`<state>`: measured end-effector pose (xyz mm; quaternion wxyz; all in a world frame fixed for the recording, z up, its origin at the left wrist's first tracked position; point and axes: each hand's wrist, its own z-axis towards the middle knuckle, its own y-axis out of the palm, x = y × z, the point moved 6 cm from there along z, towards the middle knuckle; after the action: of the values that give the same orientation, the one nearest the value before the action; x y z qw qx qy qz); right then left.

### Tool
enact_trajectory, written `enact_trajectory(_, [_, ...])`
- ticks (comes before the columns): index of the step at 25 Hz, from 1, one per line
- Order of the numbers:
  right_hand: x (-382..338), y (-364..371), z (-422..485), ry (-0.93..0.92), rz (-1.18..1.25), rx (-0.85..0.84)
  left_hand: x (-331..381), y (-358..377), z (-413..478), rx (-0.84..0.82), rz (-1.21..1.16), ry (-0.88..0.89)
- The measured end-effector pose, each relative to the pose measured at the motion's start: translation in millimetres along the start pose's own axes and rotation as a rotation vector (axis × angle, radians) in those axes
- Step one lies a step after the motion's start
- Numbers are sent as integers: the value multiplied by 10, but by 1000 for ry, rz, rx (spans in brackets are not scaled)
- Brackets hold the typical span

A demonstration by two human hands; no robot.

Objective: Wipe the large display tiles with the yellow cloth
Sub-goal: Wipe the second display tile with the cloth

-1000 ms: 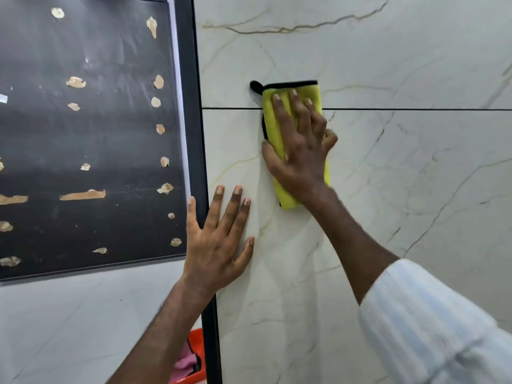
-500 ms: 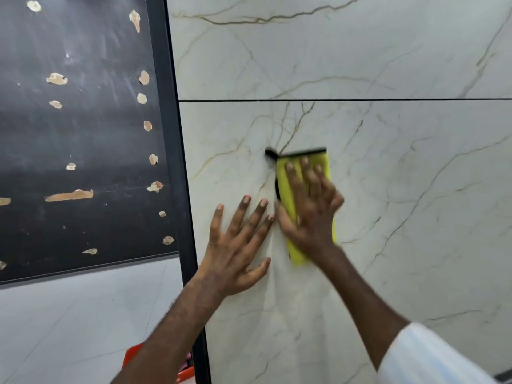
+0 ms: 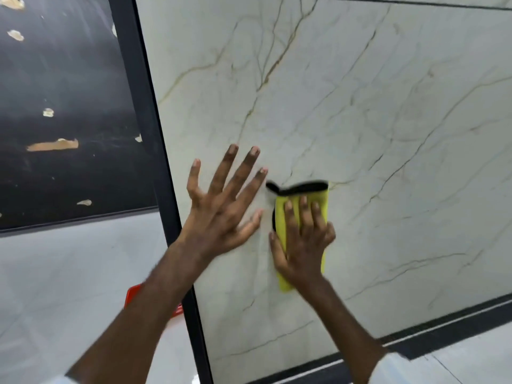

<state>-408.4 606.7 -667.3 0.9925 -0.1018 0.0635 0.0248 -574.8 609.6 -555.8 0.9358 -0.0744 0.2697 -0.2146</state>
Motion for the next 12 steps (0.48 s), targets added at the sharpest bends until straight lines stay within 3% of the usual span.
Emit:
enact_trajectory(3, [16,132,-750,-28,3,-106,449,90,-543,-69,-44,-20])
enact_trajectory(6, [59,103,-724,-35,71,-97,573,390,-884,-184,-9,3])
enact_trajectory(12, [180,188,-867,-59,119,13,631,590,-1004,-102,4,-46])
